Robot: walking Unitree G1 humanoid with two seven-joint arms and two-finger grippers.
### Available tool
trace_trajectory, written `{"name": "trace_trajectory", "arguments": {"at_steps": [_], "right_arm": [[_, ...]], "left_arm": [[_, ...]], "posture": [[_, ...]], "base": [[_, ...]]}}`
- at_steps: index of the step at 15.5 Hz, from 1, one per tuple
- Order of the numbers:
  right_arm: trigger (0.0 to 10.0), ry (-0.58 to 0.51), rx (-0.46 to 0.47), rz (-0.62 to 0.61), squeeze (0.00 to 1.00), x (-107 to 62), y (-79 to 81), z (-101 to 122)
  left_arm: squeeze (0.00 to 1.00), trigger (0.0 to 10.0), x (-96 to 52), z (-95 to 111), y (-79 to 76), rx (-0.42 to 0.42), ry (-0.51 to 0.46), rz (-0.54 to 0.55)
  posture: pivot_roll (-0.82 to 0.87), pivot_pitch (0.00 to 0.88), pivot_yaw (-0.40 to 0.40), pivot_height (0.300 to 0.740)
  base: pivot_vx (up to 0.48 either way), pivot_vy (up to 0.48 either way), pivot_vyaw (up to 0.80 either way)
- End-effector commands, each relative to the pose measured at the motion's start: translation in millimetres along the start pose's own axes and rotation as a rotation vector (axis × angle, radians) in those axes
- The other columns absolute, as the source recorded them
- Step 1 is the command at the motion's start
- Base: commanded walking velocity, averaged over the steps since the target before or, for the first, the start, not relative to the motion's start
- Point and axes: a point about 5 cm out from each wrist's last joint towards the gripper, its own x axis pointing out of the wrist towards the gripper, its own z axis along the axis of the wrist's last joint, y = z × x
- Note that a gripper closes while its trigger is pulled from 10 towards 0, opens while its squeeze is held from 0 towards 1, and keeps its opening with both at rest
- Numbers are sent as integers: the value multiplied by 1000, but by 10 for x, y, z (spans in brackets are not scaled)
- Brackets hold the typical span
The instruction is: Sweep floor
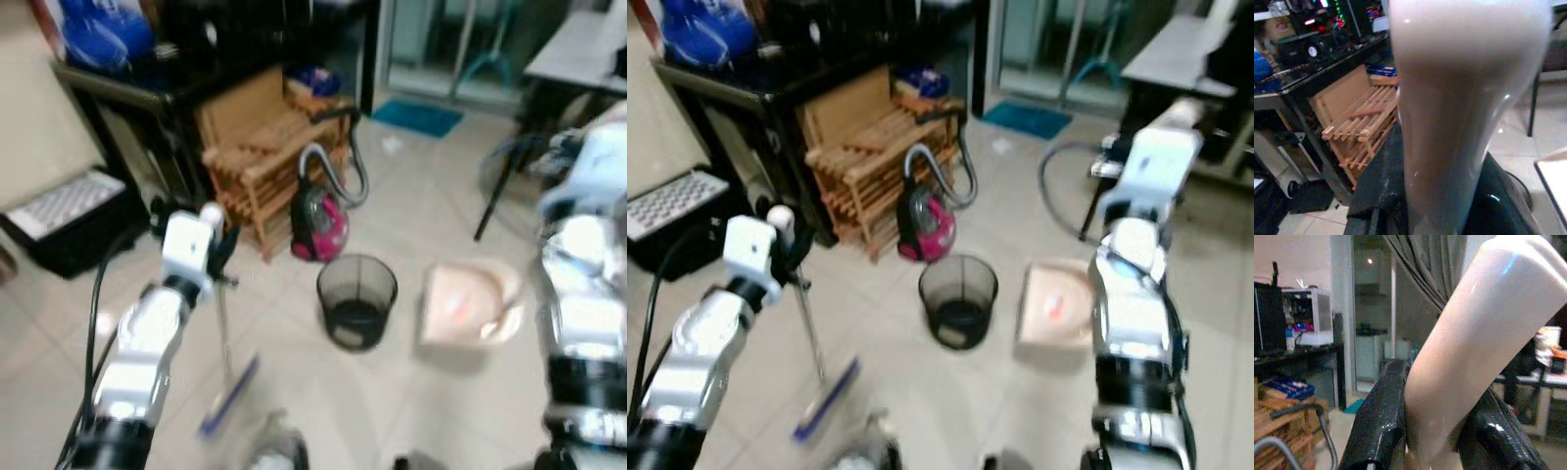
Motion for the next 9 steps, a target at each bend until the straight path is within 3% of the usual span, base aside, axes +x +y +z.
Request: {"name": "trace_trajectory", "arguments": {"at_steps": [1, 4, 9], "right_arm": [[10000, -37, -29, -5, 0, 12, -26, 55], [10000, -11, -43, -4, 0, -20, -24, -16], [10000, 99, -4, 69, 0, -189, 144, -190]], "left_arm": [[0, 10000, 20, 74, 55, 17, -24, 15], [0, 10000, 42, 90, 68, 20, -32, 19], [0, 10000, 50, 142, 127, 19, -55, 115]], "posture": [[13, 0, 69, 740], [13, 0, 70, 740], [3, 0, 59, 740]], "base": [[-364, 0, 0], [-330, 0, 0], [0, 0, 0]]}}
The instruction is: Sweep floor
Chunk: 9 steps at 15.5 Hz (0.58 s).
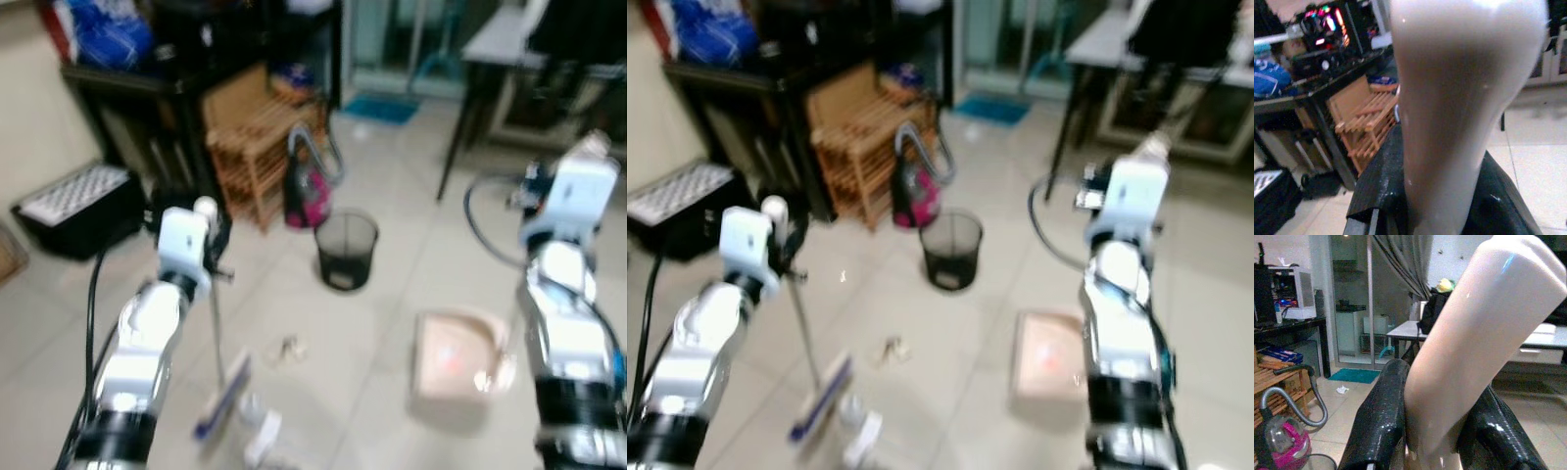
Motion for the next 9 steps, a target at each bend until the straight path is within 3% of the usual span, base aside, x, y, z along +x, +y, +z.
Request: {"name": "trace_trajectory", "arguments": {"at_steps": [1, 7, 9], "right_arm": [[10000, -31, 0, 29, 0, -5, 74, 92], [10000, 31, 21, 72, 0, -76, 173, -7], [10000, 61, 31, 84, 0, -89, 187, -54]], "left_arm": [[0, 10000, 22, 124, 64, 16, -58, 31], [0, 10000, 6, 123, 45, 5, -63, 24], [0, 10000, -2, 111, 36, -5, -60, 18]], "posture": [[3, 0, 59, 740], [4, 0, 54, 740], [5, 0, 53, 740]], "base": [[0, 0, 0], [325, 0, 0], [0, 0, 0]]}}
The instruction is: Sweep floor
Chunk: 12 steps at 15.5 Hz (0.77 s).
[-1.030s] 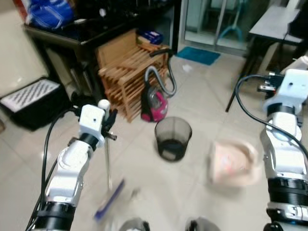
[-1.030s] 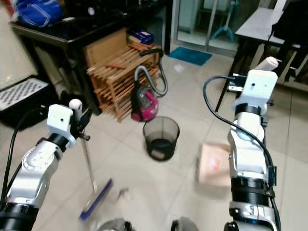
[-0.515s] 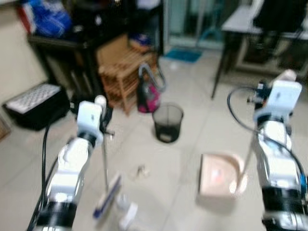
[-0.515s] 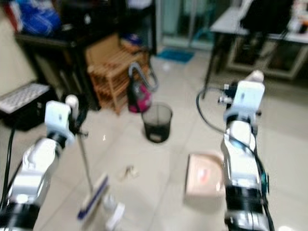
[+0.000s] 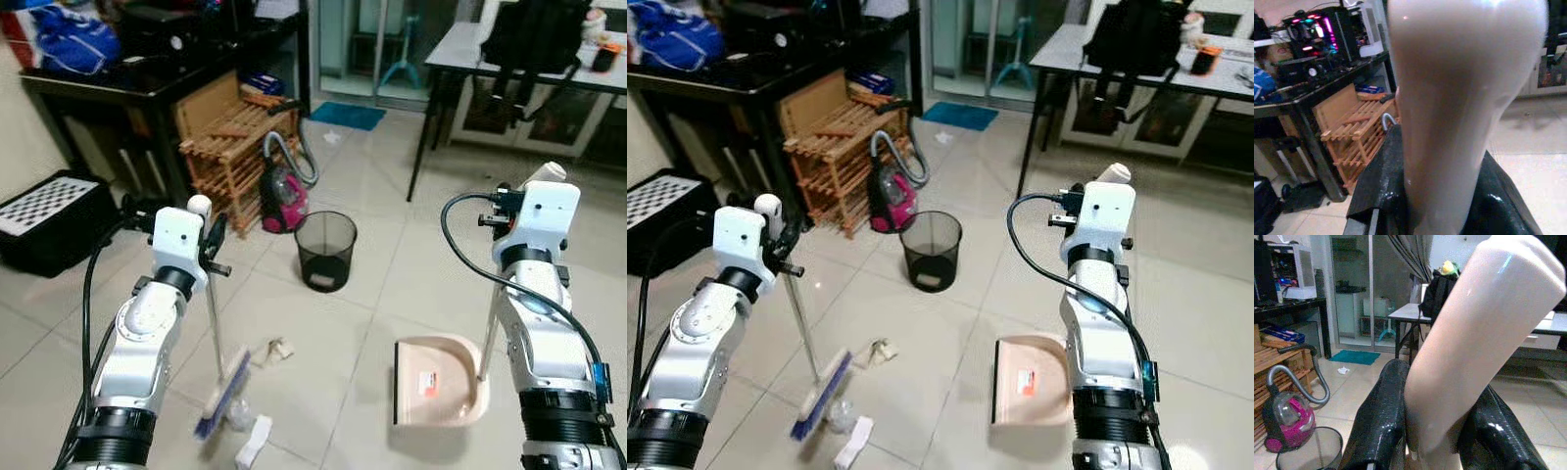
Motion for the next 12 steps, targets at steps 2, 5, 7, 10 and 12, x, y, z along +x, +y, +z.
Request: {"name": "trace_trajectory", "arguments": {"at_steps": [2, 5, 7, 10, 12], "right_arm": [[10000, -5, 12, 37, 0, -33, 61, 23], [10000, 18, 19, 56, 0, -52, 94, -26], [10000, 40, 21, 78, 0, -67, 126, -64], [10000, 68, 32, 93, 0, -118, 157, -118], [10000, 74, 35, 98, 0, -132, 165, -127]], "left_arm": [[0, 10000, -41, 27, -17, 18, -12, -5], [0, 10000, -50, 19, -26, 16, -10, -5], [0, 10000, -47, 22, -27, 14, -11, -5], [0, 10000, -52, -1, -35, 14, 2, -12], [0, 10000, -59, -14, -31, 13, 10, -14]], "posture": [[9, 0, 51, 740], [12, 0, 50, 740], [11, 0, 52, 740], [10, 0, 56, 740], [9, 0, 58, 740]], "base": [[0, 0, 0], [0, 0, 0], [0, 0, 0], [0, 0, 0], [0, 0, 0]]}}
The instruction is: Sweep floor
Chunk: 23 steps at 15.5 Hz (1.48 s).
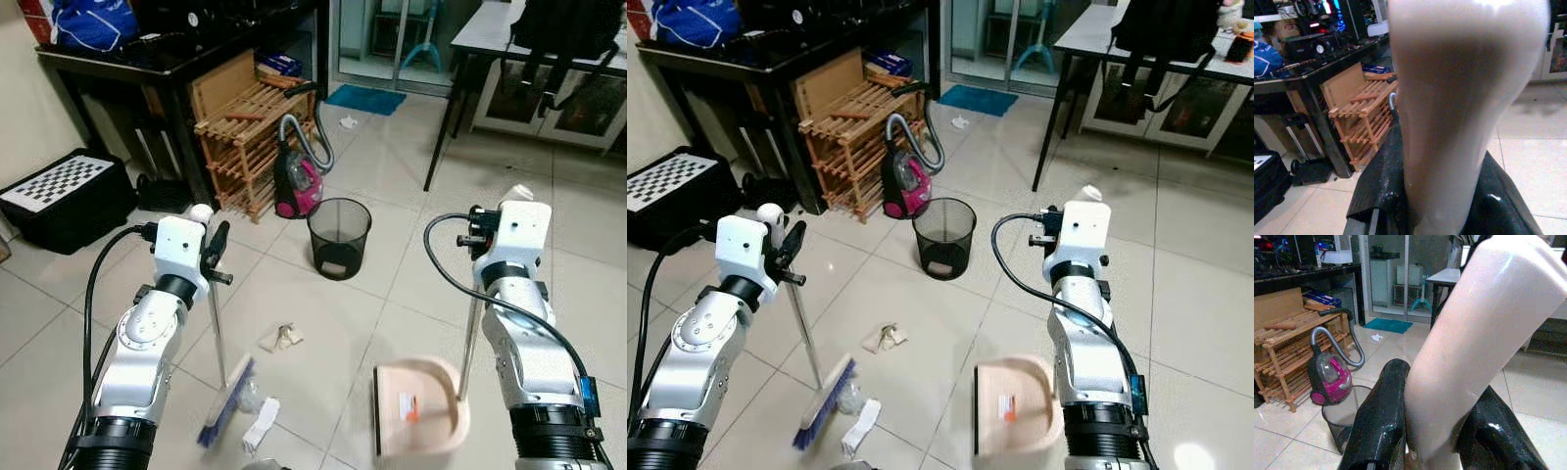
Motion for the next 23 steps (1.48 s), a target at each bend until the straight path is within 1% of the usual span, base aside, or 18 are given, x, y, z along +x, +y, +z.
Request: {"name": "trace_trajectory", "arguments": {"at_steps": [1, 11, 23], "right_arm": [[10000, -28, 7, 10, 0, -9, 19, 74], [10000, -4, 14, 20, 0, -31, 33, 49], [10000, 10, 12, 25, 0, -49, 28, 49]], "left_arm": [[0, 10000, 3, 62, 5, 23, -21, -6], [0, 10000, -8, 44, -17, -9, -15, -16], [0, 10000, -32, 36, -26, -13, -11, -20]], "posture": [[10, 0, 58, 740], [8, 12, 59, 740], [3, 25, 56, 740]], "base": [[0, 0, 0], [0, 0, 0], [-296, 0, 0]]}}
